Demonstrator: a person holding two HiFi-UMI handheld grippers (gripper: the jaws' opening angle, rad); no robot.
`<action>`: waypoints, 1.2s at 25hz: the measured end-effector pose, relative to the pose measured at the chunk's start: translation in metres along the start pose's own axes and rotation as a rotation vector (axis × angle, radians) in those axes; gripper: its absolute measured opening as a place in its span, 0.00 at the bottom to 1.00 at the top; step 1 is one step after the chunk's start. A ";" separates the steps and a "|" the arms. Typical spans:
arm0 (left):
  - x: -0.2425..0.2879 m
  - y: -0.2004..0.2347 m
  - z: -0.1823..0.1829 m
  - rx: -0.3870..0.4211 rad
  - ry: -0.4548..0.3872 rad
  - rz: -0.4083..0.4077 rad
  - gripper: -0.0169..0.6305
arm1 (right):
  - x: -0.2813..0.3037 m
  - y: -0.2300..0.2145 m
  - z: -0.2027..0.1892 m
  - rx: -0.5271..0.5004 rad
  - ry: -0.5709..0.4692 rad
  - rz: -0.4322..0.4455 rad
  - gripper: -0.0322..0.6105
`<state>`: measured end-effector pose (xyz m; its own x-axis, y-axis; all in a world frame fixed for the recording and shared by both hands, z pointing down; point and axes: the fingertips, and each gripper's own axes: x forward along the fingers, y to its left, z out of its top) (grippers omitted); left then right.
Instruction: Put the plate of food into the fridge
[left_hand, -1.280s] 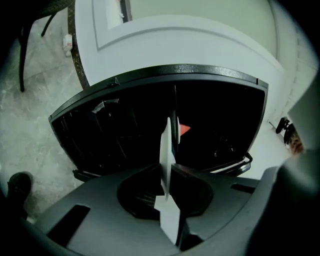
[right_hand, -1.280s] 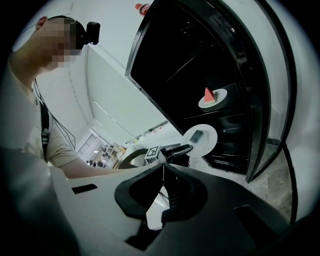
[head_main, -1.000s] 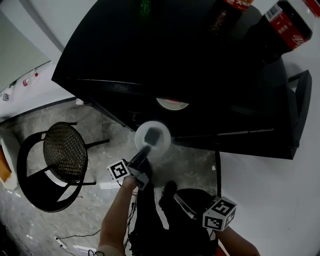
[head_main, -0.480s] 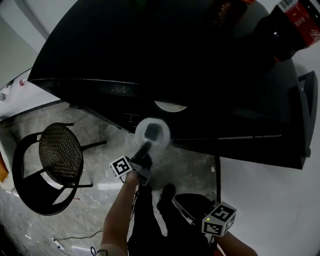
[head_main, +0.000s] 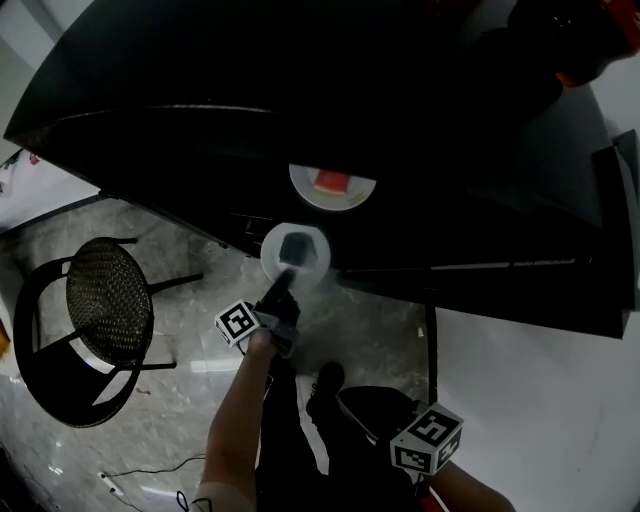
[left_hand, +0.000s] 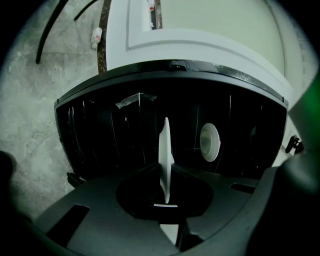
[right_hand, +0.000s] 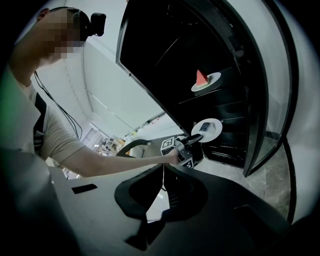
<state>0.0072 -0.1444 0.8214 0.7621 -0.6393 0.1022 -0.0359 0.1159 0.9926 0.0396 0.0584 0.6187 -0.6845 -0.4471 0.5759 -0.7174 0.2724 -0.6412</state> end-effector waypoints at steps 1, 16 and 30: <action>0.002 0.001 0.000 -0.001 -0.005 -0.003 0.06 | 0.003 0.000 0.000 -0.009 0.003 0.003 0.09; 0.021 0.024 0.009 0.019 -0.032 0.026 0.06 | 0.012 -0.001 -0.010 0.037 -0.018 0.032 0.09; 0.040 0.037 0.023 0.033 -0.081 0.048 0.06 | 0.002 -0.017 -0.012 0.087 -0.045 0.032 0.09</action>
<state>0.0214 -0.1827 0.8639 0.7044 -0.6929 0.1537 -0.0937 0.1239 0.9879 0.0489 0.0631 0.6365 -0.6988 -0.4776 0.5325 -0.6802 0.2132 -0.7014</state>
